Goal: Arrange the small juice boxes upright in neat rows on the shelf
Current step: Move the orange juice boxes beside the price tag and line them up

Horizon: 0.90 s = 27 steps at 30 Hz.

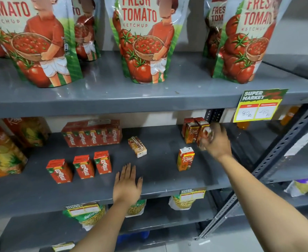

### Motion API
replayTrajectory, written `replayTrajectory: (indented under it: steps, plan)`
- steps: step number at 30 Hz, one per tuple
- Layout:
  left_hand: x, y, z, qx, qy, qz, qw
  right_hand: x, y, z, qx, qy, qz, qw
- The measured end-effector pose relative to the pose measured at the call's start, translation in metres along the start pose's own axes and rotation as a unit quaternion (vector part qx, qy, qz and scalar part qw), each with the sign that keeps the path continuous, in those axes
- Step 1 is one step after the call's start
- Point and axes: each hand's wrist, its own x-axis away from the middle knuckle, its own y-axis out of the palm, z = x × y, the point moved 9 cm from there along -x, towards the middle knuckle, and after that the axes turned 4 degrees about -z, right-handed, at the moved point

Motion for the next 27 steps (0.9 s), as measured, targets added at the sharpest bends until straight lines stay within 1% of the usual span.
replayTrajectory:
  steps: [2, 4, 8, 11, 13, 15, 16, 18, 20, 22, 23, 25, 27]
  plan:
    - [0.000, -0.001, 0.000, 0.002, -0.001, 0.000, 1.000, 0.017, 0.015, 0.022, -0.006, 0.012, -0.032, 0.999]
    - [0.000, -0.002, 0.000, 0.007, -0.001, 0.000, 1.000, 0.034, 0.035, 0.034, -0.001, 0.006, -0.071, 0.997]
    - [0.001, -0.003, 0.002, 0.013, 0.001, -0.003, 1.000, 0.051, 0.050, 0.039, 0.013, 0.018, -0.086, 0.996]
    - [0.002, -0.003, 0.001, 0.014, 0.002, -0.006, 1.000, 0.046, 0.052, 0.037, 0.019, 0.019, -0.134, 0.991]
    - [0.002, -0.003, 0.001, 0.011, 0.001, -0.005, 1.000, 0.040, 0.046, 0.035, 0.003, 0.001, -0.157, 0.988]
    - [0.002, -0.003, 0.001, 0.008, 0.001, -0.004, 1.000, 0.034, 0.041, 0.031, 0.003, -0.038, -0.182, 0.983]
    - [0.002, -0.003, 0.002, 0.007, 0.002, -0.004, 1.000, 0.033, 0.040, 0.030, 0.014, -0.053, -0.200, 0.978]
    - [0.002, -0.002, 0.001, 0.006, 0.002, -0.005, 1.000, 0.030, 0.043, 0.031, 0.079, -0.067, -0.227, 0.968]
    - [0.002, -0.001, 0.000, 0.007, 0.002, -0.006, 1.000, 0.024, 0.043, 0.032, 0.164, -0.056, -0.217, 0.961]
    - [0.001, -0.001, 0.000, 0.012, 0.003, -0.006, 1.000, 0.020, 0.039, 0.031, 0.208, -0.043, -0.213, 0.954]
    - [0.001, -0.001, 0.001, 0.013, 0.003, -0.007, 1.000, 0.019, 0.040, 0.030, 0.203, -0.042, -0.227, 0.952]
    - [0.001, -0.001, 0.001, 0.010, 0.002, -0.007, 1.000, 0.021, 0.044, 0.028, 0.148, -0.042, -0.276, 0.949]
    - [0.000, -0.001, 0.000, 0.009, 0.001, -0.007, 1.000, 0.021, 0.045, 0.027, 0.100, -0.030, -0.300, 0.948]
